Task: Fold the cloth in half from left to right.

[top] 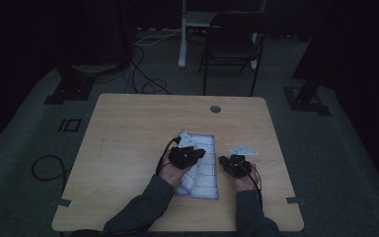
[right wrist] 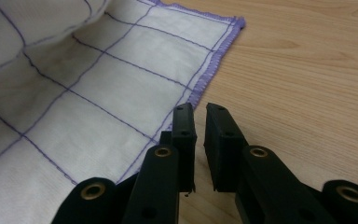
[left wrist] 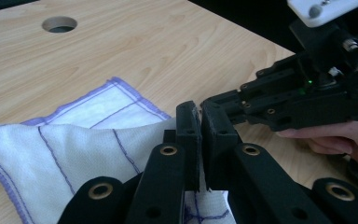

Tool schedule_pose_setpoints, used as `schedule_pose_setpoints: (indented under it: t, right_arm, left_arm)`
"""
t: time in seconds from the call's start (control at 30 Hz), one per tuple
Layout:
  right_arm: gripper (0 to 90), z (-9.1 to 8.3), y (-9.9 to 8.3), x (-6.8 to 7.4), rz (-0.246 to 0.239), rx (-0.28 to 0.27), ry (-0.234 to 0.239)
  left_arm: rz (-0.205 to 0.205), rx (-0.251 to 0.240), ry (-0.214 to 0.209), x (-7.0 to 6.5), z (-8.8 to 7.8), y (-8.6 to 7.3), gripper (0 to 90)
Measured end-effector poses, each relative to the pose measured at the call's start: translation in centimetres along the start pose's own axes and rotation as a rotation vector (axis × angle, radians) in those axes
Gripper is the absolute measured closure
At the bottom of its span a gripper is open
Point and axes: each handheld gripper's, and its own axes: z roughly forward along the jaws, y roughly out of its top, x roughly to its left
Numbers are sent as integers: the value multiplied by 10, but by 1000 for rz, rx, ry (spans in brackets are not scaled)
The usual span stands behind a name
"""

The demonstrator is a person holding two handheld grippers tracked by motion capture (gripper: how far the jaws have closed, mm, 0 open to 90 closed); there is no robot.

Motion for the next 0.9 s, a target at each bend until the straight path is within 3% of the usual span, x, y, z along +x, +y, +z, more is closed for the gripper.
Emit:
schedule_pose_setpoints:
  t: [0.27,0.63,0.67,0.83,0.9]
  right_arm:
    - [830,0,0,-2,12,0,-1]
    - [831,-1,-1,-4,16,-1,-6]
    - [831,-1,-1,-4,15,-2,-6]
    - [830,-2,-1,-4,20,-3,-8]
    - [830,-2,-1,-4,19,-4,-8]
  left_arm:
    - [11,16,-10,-6,12,4,869]
    - [7,122,-14,-6,48,-10,848]
    - [5,125,-23,-6,49,-11,782]
    - [17,92,-58,-12,41,-5,712]
    - [34,78,-53,-15,35,-1,709]
